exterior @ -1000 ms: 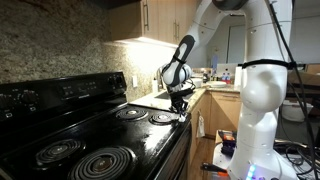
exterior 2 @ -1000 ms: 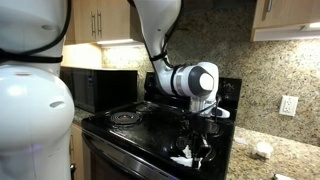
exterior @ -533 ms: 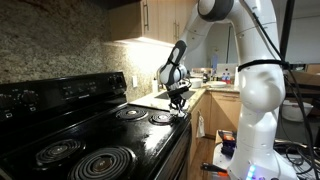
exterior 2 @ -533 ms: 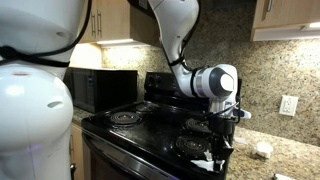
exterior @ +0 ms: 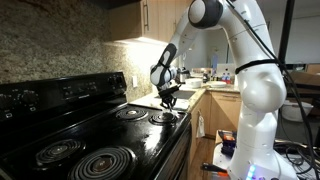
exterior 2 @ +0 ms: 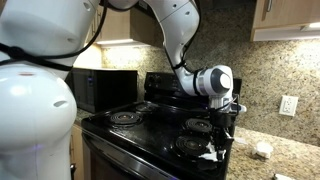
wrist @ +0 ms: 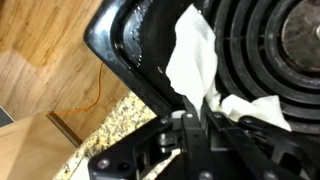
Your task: Wipe the stove with the napkin
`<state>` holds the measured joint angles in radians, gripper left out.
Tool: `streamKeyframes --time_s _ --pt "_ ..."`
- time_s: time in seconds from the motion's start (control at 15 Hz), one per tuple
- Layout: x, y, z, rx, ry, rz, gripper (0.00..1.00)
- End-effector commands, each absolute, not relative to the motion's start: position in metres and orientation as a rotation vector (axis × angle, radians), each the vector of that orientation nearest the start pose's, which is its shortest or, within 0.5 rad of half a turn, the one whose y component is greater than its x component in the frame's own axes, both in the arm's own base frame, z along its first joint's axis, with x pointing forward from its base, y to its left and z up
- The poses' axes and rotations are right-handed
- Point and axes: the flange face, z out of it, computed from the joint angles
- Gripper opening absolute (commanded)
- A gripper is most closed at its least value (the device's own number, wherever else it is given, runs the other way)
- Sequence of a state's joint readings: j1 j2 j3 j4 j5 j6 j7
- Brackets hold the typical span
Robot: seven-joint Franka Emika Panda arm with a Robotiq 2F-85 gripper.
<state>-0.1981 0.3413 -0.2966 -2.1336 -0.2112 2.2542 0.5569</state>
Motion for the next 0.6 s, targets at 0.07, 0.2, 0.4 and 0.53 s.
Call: streamKeyframes --time_s 0.07,0.2,0.4,0.53 --pt "0.531 -0.256 0.222 -3.109 1.346 0.218 0.08" --pt "0.546 -0.248 0.222 -3.127 1.307 0.182 0.08" --pt "0.557 -0.218 0.224 -3.135 1.207 0.181 0.08" --pt "0.559 -0.195 0.223 -3.147 1.117 0.188 0.08"
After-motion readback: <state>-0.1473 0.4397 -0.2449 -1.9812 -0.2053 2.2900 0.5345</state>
